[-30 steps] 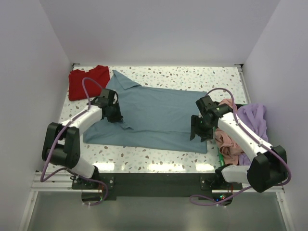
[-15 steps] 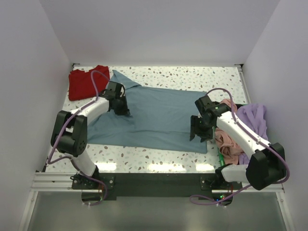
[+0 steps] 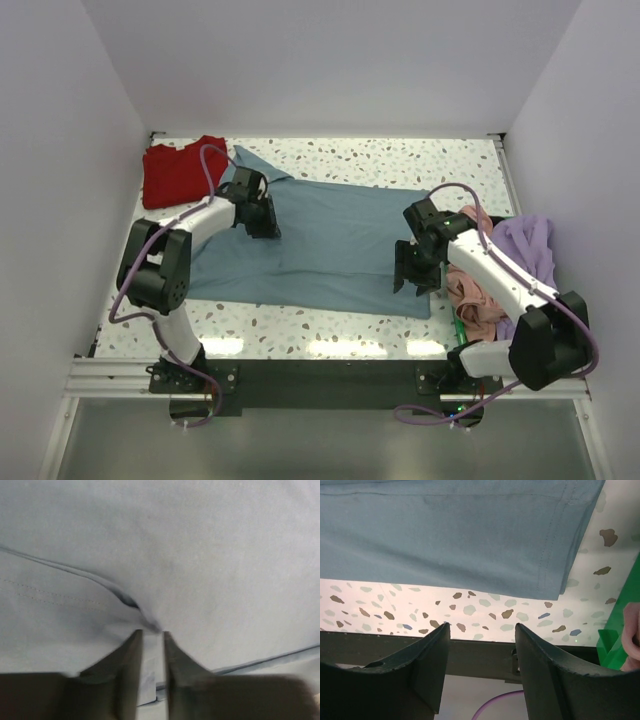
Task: Fold and stack the t-shirts
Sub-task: Fold the tshirt
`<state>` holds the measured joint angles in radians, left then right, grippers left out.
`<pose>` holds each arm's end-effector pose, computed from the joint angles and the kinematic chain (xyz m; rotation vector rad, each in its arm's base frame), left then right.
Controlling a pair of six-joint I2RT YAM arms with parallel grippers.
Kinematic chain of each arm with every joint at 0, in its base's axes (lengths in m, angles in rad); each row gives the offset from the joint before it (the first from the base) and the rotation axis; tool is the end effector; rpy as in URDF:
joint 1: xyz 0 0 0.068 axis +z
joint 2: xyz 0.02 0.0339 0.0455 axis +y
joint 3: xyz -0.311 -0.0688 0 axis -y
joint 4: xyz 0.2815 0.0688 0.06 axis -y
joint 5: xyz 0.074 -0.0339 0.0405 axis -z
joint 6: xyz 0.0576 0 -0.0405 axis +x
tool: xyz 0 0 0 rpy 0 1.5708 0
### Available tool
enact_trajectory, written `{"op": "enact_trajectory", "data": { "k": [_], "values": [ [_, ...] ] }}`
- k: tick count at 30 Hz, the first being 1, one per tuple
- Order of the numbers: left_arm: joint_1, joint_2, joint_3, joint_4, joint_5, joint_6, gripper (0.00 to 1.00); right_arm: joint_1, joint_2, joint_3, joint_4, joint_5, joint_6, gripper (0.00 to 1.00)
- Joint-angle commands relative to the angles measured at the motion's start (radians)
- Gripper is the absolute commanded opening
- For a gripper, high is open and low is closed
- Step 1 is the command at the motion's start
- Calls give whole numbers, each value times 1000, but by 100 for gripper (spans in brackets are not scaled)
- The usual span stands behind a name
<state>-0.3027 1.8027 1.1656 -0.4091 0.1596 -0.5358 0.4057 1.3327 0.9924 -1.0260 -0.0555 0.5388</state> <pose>0.3972 -0.1336 0.1837 -0.2549 2.6728 -0.4895 0.2365 0.1051 0.2496 0.1895 2.9712 0.2126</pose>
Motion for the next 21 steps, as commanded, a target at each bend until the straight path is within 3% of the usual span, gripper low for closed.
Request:
{"op": "enact_trajectory", "data": {
  "k": [1, 4, 7, 10, 21],
  "values": [
    [-6, 0, 43, 46, 40, -27, 34, 5, 5, 18, 10, 2, 1, 59],
    [-6, -31, 66, 58, 61, -42, 64, 5, 22, 34, 20, 6, -10, 59],
    [-6, -63, 103, 41, 46, -38, 85, 7, 61, 55, 40, 0, -25, 59],
    [-4, -144, 109, 36, -1, -24, 100, 5, 100, 89, 58, -12, -46, 59],
    [102, -255, -173, 107, -11, -7, 100, 12, 307, 199, 150, -76, -82, 59]
  ]
}}
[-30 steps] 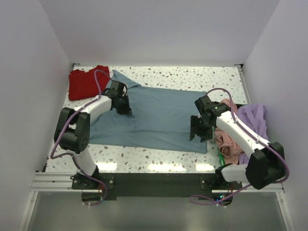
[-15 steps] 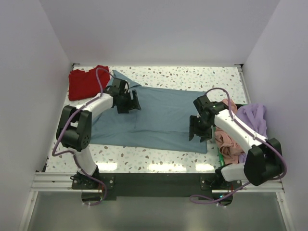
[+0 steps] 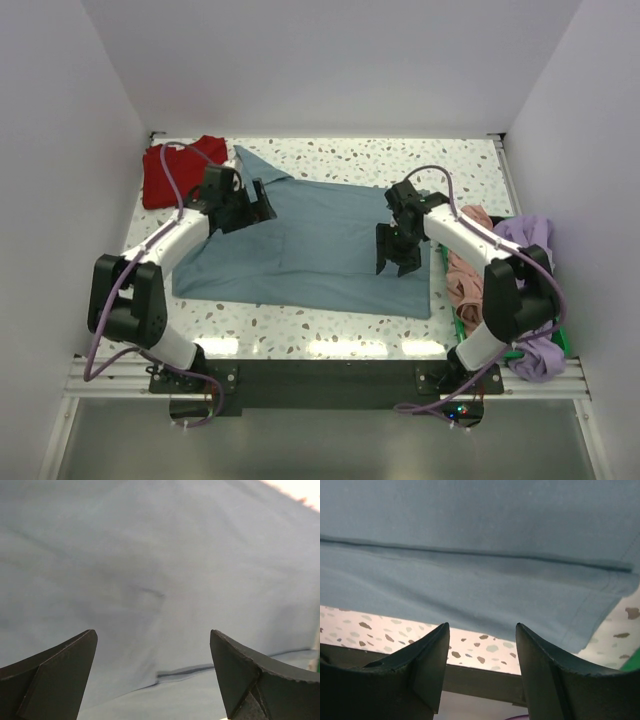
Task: Fold and stack the t-shirts
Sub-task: Fold the tshirt
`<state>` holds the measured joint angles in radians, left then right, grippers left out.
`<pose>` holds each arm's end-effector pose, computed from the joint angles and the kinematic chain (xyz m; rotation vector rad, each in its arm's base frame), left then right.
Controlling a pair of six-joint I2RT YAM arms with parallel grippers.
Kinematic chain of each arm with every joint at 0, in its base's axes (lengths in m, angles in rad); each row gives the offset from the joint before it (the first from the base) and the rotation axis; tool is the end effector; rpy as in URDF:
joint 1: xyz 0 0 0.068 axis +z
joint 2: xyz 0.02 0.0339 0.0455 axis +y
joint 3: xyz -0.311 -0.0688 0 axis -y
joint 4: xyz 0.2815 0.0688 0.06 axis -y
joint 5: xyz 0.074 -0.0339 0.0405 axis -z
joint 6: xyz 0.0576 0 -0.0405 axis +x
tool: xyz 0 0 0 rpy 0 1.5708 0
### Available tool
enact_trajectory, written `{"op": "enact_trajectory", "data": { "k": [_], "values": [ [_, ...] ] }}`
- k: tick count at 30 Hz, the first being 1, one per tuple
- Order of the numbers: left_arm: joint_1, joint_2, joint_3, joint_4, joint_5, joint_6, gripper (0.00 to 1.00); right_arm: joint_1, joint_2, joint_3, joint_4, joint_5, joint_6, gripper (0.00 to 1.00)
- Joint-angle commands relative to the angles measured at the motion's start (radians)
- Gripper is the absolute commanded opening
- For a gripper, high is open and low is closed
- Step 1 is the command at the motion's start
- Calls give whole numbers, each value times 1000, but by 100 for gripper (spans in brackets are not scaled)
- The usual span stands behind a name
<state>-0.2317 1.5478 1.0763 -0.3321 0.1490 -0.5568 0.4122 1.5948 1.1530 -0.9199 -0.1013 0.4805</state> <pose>0.3696 -0.0960 0.2557 -0.3214 2.4127 -0.5448 0.3045 0.1395 0.2298 0.0860 2.9833 0.2717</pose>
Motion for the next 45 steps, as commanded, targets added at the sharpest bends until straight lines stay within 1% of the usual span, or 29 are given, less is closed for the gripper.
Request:
{"op": "enact_trajectory", "data": {
  "k": [1, 8, 15, 22, 28, 30, 33, 37, 42, 45],
  "values": [
    [35, -6, -101, 42, 1, 14, 100, 5, 57, 40, 55, -32, -22, 59],
    [66, -48, -274, 90, -25, -17, 100, 10, 134, -13, 121, -23, -20, 59],
    [94, -75, -387, 97, -45, -55, 100, 16, 175, -87, 156, -12, -20, 58],
    [95, -156, -516, 90, -66, -130, 100, 28, 156, -176, 184, -5, 3, 58],
    [95, -241, -599, 56, -71, -170, 100, 45, 97, -246, 191, -2, 27, 57],
    [95, -273, -618, 42, -75, -184, 100, 48, 80, -269, 191, 0, 36, 58],
    [94, -371, -642, -7, -104, -233, 100, 53, 51, -300, 194, 0, 44, 58],
    [94, -475, -671, -54, -120, -262, 100, 65, 18, -325, 182, 6, 55, 58],
    [94, -566, -664, -113, -111, -264, 100, 77, -18, -302, 141, 8, 56, 58],
    [94, -574, -629, -116, -105, -249, 100, 86, -50, -250, 90, 12, 52, 58]
  ]
}}
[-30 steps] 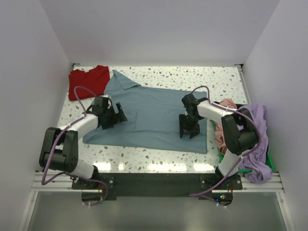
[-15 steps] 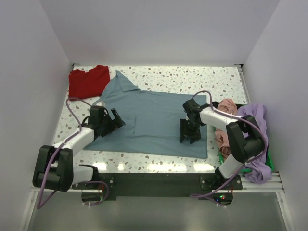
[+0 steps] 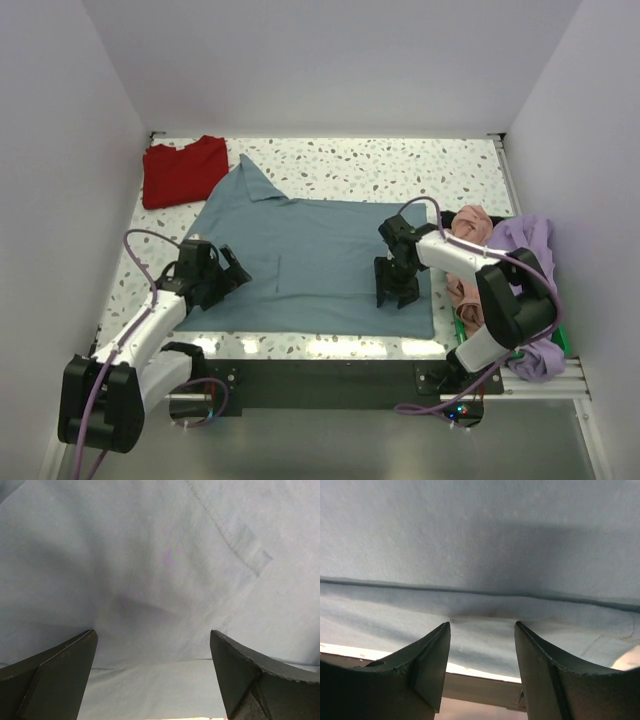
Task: Fold and stack the t-shirts
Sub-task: Fold the tshirt
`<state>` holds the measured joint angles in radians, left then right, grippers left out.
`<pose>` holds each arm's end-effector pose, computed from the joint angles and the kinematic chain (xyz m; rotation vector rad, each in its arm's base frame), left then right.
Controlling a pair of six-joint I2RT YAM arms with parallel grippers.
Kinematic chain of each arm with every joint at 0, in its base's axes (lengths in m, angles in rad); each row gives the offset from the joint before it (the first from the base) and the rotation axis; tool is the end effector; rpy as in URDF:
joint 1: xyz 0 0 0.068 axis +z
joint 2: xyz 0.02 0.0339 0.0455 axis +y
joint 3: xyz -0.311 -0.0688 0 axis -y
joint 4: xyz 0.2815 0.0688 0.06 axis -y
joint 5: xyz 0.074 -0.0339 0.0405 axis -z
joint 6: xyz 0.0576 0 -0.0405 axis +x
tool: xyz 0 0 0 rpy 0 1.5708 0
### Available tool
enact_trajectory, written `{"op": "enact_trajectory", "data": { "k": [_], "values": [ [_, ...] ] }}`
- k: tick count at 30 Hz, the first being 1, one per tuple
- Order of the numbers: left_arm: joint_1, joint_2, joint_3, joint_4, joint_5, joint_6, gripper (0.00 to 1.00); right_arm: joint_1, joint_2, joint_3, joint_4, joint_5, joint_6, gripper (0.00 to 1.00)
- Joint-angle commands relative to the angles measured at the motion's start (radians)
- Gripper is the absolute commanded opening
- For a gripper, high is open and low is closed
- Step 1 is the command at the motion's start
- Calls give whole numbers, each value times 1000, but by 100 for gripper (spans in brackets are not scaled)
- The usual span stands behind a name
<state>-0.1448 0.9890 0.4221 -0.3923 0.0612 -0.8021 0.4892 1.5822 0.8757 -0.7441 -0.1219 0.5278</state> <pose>0.1917 -0.0315 0.1651 -0.8120 2.4586 -0.4432 0.2548 0.1436 0.1571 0.0482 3.0852 0.2549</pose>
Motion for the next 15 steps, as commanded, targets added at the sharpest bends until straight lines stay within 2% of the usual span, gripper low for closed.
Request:
{"op": "enact_trajectory", "data": {
  "k": [1, 6, 9, 15],
  "values": [
    [7, -10, 56, -53, -15, 3, 100, 11, -47, 63, -101, 37, 1, 58],
    [7, 84, 185, -5, -3, 82, 100, 9, -73, 166, -161, 64, -6, 58],
    [7, 150, 228, 48, 28, 118, 100, 11, -48, 203, -140, 61, -12, 59],
    [7, 285, 195, 191, 124, 147, 100, 11, 45, 180, -40, 57, -18, 58]
  ]
}}
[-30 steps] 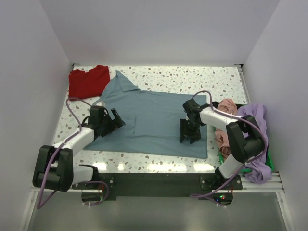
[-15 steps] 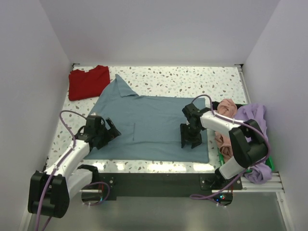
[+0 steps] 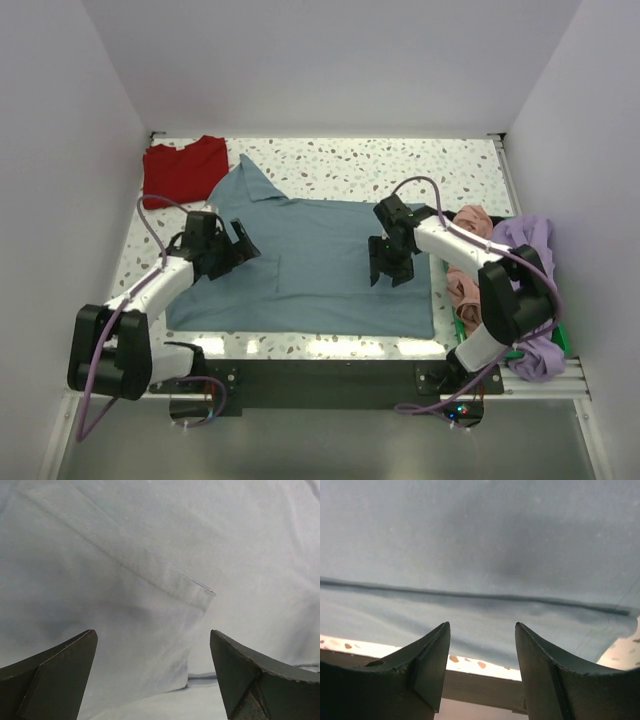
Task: Fold and stack the t-shirts
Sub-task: Fold the tshirt
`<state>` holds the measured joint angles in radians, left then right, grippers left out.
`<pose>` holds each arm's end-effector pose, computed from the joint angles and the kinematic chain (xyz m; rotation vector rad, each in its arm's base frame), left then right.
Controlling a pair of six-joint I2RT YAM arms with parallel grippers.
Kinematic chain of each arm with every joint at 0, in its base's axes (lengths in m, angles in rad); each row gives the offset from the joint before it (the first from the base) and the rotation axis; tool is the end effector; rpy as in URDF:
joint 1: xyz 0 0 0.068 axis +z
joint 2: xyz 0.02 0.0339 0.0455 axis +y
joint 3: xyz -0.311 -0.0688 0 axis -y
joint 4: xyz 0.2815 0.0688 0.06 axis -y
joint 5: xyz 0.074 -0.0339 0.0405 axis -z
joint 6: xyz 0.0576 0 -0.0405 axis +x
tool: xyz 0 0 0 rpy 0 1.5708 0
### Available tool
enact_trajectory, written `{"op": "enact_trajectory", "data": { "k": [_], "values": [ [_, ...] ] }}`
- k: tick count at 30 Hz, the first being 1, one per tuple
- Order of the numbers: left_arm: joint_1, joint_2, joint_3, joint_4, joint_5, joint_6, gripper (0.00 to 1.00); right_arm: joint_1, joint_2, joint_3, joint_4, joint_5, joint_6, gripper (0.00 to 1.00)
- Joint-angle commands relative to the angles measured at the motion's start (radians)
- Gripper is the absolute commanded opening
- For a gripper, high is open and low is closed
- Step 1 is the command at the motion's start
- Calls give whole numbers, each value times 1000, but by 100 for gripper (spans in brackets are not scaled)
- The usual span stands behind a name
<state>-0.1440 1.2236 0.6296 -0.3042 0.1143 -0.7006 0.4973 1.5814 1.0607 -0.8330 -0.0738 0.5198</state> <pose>0.2591 -0.0442 0.1955 -0.6461 2.4455 -0.4943 0.2842 0.1591 0.2081 0.0215 2.9771 0.2540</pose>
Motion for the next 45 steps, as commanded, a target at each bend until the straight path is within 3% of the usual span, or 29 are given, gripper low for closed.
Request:
{"op": "enact_trajectory", "data": {
  "k": [1, 6, 16, 26, 45],
  "values": [
    [6, 62, -25, 123, 77, 46, 100, 1, 69, -20, 60, 12, -12, 58],
    [6, 70, -93, 186, 81, 43, 100, 3, 78, -83, 113, 39, -10, 58],
    [6, 42, -174, 131, 24, 36, 100, 3, 78, -188, 146, 42, 12, 58],
    [4, -113, -266, 24, 1, -14, 100, 3, 5, -286, 156, 20, 43, 58],
    [-69, -222, -243, -130, -73, -138, 100, 18, -113, -375, 120, -15, 89, 58]
  ]
}}
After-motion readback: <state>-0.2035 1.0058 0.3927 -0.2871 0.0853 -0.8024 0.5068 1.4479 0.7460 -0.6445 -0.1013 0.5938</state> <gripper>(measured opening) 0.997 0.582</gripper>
